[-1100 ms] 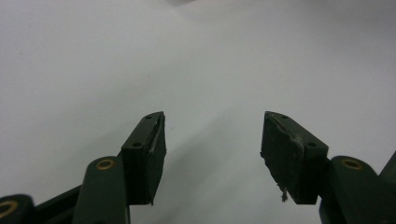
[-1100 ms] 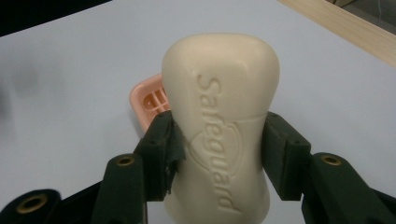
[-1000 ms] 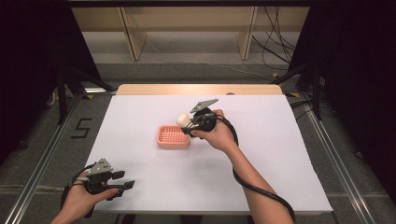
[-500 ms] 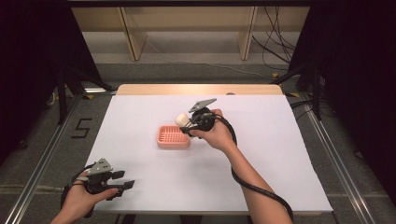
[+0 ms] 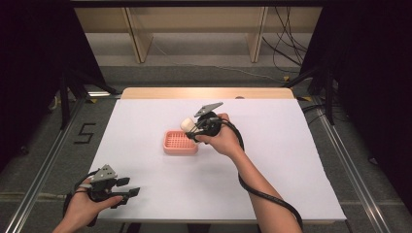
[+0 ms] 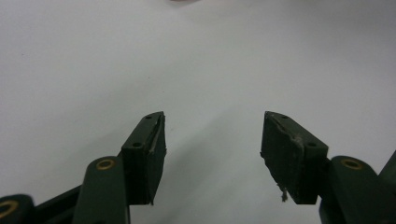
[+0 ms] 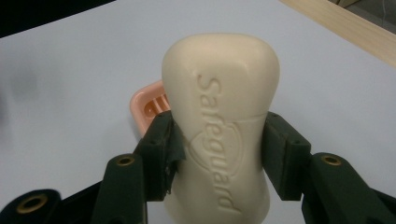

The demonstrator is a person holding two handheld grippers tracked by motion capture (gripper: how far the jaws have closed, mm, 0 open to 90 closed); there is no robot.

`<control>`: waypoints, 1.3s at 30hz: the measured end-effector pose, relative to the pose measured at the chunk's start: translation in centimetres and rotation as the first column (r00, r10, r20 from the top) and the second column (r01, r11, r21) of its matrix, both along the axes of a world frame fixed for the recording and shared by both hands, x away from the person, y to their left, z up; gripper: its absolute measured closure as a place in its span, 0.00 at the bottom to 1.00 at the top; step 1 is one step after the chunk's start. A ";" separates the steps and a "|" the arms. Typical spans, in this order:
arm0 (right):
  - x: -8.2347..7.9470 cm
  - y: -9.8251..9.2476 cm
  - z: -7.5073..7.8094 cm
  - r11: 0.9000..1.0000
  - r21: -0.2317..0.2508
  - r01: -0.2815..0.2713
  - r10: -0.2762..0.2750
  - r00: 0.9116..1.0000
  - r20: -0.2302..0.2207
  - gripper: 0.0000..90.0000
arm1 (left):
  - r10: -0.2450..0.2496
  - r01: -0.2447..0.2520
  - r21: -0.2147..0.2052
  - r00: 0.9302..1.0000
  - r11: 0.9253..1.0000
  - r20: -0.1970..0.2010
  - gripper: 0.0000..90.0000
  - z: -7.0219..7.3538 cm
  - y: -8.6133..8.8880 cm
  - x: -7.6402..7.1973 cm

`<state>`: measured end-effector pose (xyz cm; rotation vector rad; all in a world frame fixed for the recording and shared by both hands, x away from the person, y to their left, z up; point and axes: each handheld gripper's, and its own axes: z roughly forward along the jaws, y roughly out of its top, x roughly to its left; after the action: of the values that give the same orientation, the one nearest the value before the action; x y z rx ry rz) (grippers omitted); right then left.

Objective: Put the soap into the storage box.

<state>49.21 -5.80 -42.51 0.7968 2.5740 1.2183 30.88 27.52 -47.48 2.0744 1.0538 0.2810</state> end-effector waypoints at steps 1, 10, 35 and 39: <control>0.0 0.0 0.0 1.000 -0.001 0.003 -0.003 1.000 -0.003 0.56 | -0.002 0.002 0.000 1.000 1.000 -0.001 0.44 0.0 0.0 0.0; 0.1 0.3 -0.1 1.000 -0.004 0.001 -0.001 1.000 0.002 0.56 | -0.002 0.002 0.000 1.000 1.000 -0.001 0.44 0.0 0.0 0.0; 0.5 1.4 -0.4 1.000 -0.007 -0.019 0.019 1.000 0.001 0.56 | 0.002 -0.002 0.010 1.000 1.000 0.006 0.44 0.0 0.0 0.1; 0.5 1.6 -0.5 1.000 -0.003 -0.022 0.022 1.000 0.002 0.56 | 0.019 -0.019 0.002 1.000 1.000 0.003 0.44 0.0 -0.1 0.0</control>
<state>49.73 -4.21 -42.97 0.7682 2.5892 1.2201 30.91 27.45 -47.51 2.0658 1.0725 0.2943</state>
